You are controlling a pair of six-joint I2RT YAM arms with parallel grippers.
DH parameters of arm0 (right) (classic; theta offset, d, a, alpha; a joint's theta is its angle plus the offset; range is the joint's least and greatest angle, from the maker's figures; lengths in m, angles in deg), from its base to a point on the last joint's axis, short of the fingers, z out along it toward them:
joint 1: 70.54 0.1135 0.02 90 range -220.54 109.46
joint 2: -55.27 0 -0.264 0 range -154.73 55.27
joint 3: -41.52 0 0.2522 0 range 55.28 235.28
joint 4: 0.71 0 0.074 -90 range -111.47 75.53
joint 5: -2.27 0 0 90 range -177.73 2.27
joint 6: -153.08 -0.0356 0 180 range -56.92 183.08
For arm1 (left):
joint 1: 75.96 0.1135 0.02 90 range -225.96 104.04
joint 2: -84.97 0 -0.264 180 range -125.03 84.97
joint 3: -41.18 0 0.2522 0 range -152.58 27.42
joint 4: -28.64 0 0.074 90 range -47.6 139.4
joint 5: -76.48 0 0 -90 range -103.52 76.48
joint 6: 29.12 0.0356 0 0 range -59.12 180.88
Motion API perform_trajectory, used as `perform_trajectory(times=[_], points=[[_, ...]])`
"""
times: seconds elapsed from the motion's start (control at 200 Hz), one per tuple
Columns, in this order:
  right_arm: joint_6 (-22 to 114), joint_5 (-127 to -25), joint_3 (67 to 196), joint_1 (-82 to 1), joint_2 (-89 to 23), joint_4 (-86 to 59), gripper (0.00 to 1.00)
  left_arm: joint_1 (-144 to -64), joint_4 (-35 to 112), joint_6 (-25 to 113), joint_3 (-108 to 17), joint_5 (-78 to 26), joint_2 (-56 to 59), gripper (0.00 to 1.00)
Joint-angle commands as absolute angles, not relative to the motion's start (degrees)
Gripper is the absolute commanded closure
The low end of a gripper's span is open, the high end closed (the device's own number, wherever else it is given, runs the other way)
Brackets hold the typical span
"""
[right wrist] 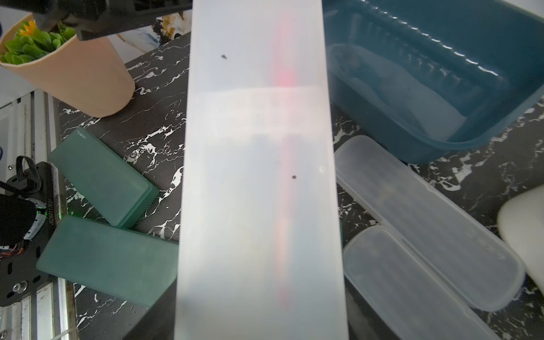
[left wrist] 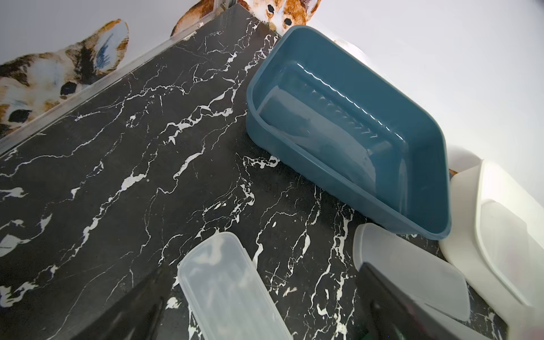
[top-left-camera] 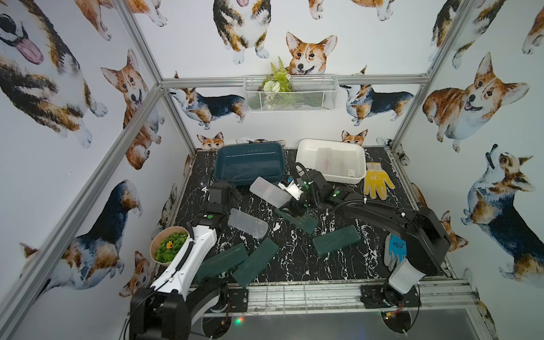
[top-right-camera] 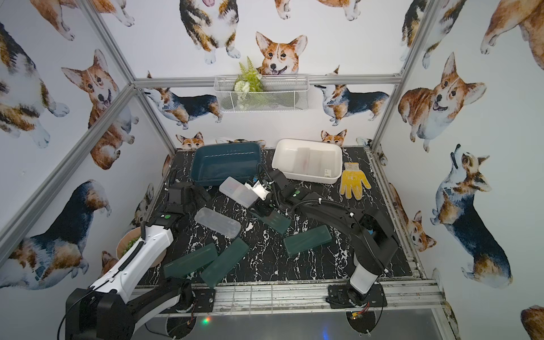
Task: Place the pencil cases by color into the storage box
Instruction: Pick up the pencil case from the center of the board, then place the pencil case at the storage box.
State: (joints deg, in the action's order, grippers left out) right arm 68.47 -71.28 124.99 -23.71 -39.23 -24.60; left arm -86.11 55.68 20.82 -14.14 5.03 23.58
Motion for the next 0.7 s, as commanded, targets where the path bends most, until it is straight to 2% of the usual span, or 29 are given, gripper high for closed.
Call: perform_trajectory(times=[0.0, 0.18, 0.315, 0.516, 0.691], points=[[66.52, -69.71, 123.82, -26.00, -36.83, -20.57, 0.58, -86.16, 52.54, 21.88, -13.56, 6.86, 25.36, 0.00], [63.17, -69.68, 121.46, -31.82, -33.87, -17.21, 0.59, -86.91, 48.47, 25.36, -13.90, 6.17, 27.07, 0.00], [57.52, -70.57, 120.83, -38.07, -33.41, -14.48, 0.59, -90.71, 45.06, 30.46, -15.25, 6.91, 26.18, 0.00], [50.87, -77.24, 126.23, -45.22, -39.35, -16.70, 0.59, -99.54, 40.42, 39.52, -18.25, 8.36, 21.76, 0.00], [45.46, -80.43, 134.59, -48.79, -47.14, -21.92, 0.59, -106.20, 37.34, 45.82, -20.52, 5.13, 17.04, 0.00]])
